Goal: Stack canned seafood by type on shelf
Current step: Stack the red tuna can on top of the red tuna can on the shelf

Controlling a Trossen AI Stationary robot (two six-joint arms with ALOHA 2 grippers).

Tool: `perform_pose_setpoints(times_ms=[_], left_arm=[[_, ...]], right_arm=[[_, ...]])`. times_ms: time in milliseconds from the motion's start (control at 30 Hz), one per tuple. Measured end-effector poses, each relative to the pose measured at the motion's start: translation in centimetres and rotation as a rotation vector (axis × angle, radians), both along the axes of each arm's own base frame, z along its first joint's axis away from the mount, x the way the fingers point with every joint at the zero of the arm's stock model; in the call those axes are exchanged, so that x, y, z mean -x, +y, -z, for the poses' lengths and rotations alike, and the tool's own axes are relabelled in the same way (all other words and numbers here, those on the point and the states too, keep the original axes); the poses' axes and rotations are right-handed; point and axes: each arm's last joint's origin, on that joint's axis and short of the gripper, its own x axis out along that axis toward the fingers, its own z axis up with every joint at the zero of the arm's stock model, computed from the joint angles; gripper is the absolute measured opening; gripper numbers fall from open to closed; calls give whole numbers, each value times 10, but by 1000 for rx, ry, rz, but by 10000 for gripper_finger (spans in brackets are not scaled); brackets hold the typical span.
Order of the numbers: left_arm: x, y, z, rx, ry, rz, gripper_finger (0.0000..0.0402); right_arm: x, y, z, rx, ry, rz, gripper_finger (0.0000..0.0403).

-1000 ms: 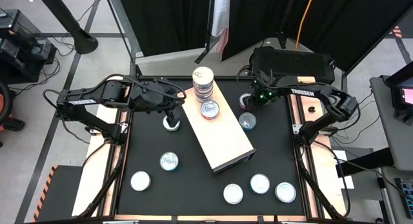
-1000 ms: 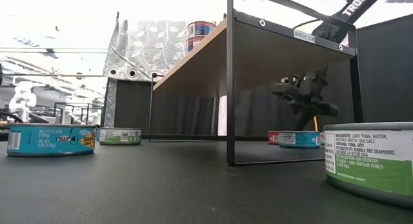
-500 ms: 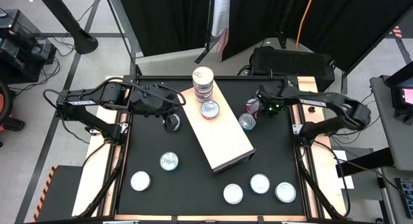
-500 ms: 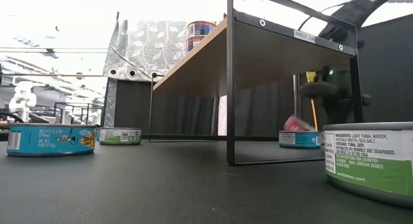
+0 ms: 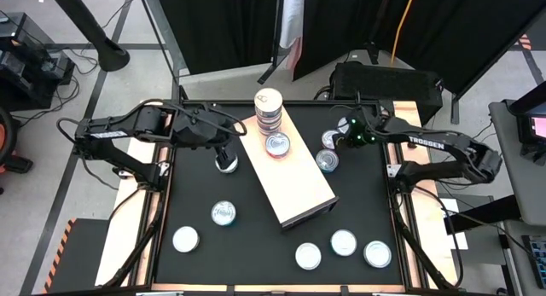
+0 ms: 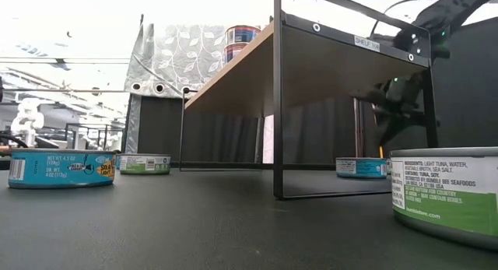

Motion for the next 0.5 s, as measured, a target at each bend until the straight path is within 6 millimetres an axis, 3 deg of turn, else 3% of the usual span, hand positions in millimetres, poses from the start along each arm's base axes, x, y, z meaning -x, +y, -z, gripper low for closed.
perform_pose_setpoints(times_ms=[167,500], left_arm=[[-2,1,-2,8,-33,-5,10],[-3,-1,-3,67,-70,-37,10]], right_arm=[[-3,-4,15,-44,23,1,0],[-12,-12,23,-26,6,7,0]])
